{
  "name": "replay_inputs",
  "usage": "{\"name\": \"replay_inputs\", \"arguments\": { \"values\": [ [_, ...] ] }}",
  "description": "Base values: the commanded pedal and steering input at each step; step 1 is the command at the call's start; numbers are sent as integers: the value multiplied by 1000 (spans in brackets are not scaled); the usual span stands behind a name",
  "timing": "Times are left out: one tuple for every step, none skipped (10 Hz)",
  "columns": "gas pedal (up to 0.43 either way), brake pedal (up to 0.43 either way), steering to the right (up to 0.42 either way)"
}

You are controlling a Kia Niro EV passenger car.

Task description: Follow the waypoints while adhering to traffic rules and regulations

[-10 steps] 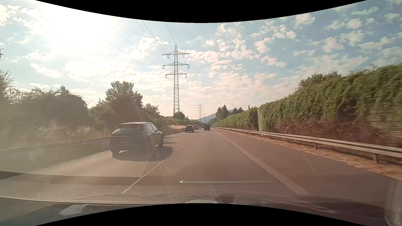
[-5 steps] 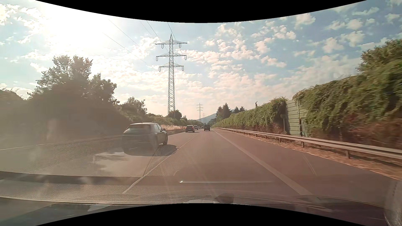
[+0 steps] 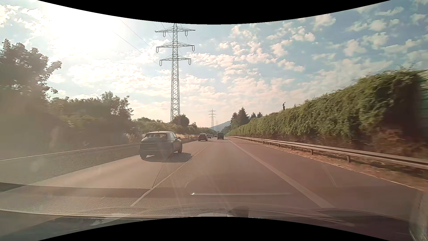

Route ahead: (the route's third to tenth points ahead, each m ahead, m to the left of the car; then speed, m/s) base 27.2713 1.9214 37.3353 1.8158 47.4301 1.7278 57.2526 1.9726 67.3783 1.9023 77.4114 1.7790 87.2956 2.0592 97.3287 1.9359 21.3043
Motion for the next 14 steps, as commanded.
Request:
{"name": "replay_inputs", "arguments": {
  "values": [
    [177, 0, 0],
    [177, 0, 0],
    [177, 0, 0],
    [177, 0, 0],
    [177, 0, 0],
    [177, 0, 0],
    [177, 0, 0],
    [177, 0, 0],
    [177, 0, 0],
    [177, 0, 0],
    [177, 0, 0],
    [177, 0, 0],
    [177, 0, 0],
    [177, 0, 0]
  ]
}}
